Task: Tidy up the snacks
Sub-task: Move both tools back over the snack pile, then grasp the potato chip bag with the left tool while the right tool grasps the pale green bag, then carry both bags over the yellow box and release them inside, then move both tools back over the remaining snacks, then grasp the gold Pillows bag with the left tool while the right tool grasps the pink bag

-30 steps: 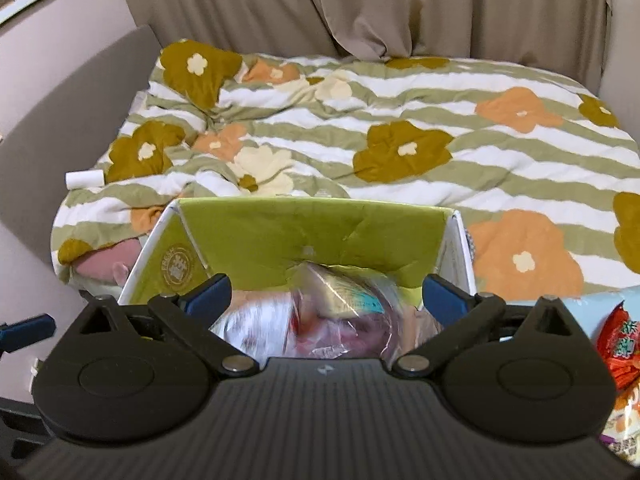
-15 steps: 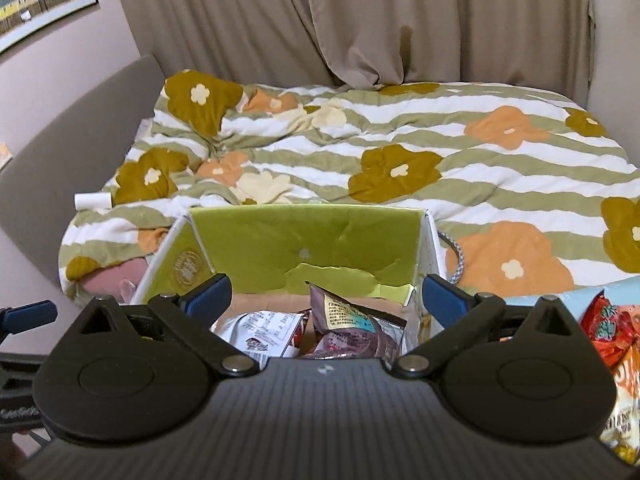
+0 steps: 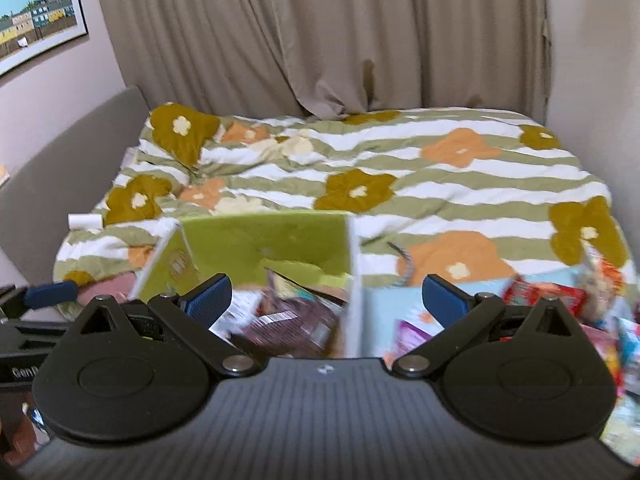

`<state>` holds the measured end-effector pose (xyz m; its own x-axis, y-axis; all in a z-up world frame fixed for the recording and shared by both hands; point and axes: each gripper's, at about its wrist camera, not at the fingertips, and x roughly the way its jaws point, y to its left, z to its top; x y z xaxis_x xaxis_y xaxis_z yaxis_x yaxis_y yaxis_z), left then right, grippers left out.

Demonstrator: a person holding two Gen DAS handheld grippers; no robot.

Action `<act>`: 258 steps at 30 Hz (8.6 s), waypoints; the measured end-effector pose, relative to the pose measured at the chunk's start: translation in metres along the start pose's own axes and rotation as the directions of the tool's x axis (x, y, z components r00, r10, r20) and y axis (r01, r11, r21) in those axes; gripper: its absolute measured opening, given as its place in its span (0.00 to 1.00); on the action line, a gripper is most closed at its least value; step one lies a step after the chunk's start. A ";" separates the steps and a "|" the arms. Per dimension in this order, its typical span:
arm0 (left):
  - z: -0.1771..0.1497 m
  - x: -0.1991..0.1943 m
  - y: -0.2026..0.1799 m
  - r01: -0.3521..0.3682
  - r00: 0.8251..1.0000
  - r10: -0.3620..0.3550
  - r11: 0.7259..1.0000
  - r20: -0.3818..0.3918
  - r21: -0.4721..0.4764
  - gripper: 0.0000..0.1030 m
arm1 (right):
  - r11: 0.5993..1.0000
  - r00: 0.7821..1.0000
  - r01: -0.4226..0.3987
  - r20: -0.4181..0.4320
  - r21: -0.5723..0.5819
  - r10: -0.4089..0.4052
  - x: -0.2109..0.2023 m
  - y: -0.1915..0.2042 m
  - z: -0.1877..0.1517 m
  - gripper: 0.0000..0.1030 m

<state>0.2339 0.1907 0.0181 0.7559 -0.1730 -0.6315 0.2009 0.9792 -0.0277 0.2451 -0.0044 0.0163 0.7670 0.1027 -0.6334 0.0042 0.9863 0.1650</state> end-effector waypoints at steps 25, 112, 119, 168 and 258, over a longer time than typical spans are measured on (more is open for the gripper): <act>-0.122 0.005 -0.233 0.012 0.966 -0.043 0.992 -0.254 -0.122 0.99 | 0.998 0.993 0.051 -0.106 -0.032 -0.054 -0.097 -0.255 -0.112 1.00; -0.095 -0.052 -0.190 -0.071 0.994 0.054 0.980 -0.094 -0.184 0.70 | 0.959 0.987 -0.143 -0.109 -0.244 0.119 -0.085 -0.236 -0.111 0.76; -0.065 -0.061 -0.127 -0.099 0.995 0.096 0.979 -0.027 -0.180 0.70 | 0.960 0.982 -0.189 -0.055 -0.205 0.182 -0.089 -0.166 -0.076 0.76; -0.071 -0.012 0.065 -0.086 0.990 0.072 0.989 -0.121 -0.122 0.97 | 0.988 0.980 -0.143 -0.150 -0.060 0.132 0.044 0.061 -0.066 1.00; -0.117 0.149 -0.304 0.517 0.836 -0.199 0.599 -0.511 0.612 0.41 | 0.997 0.950 0.072 -0.302 -0.038 -0.081 0.014 -0.206 -0.215 0.89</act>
<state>0.2124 -0.1202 -0.1578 0.2737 -0.2856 -0.9184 0.8922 0.4321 0.1315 0.1170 -0.1786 -0.1898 0.5343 0.0570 -0.8434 0.0351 0.9954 0.0895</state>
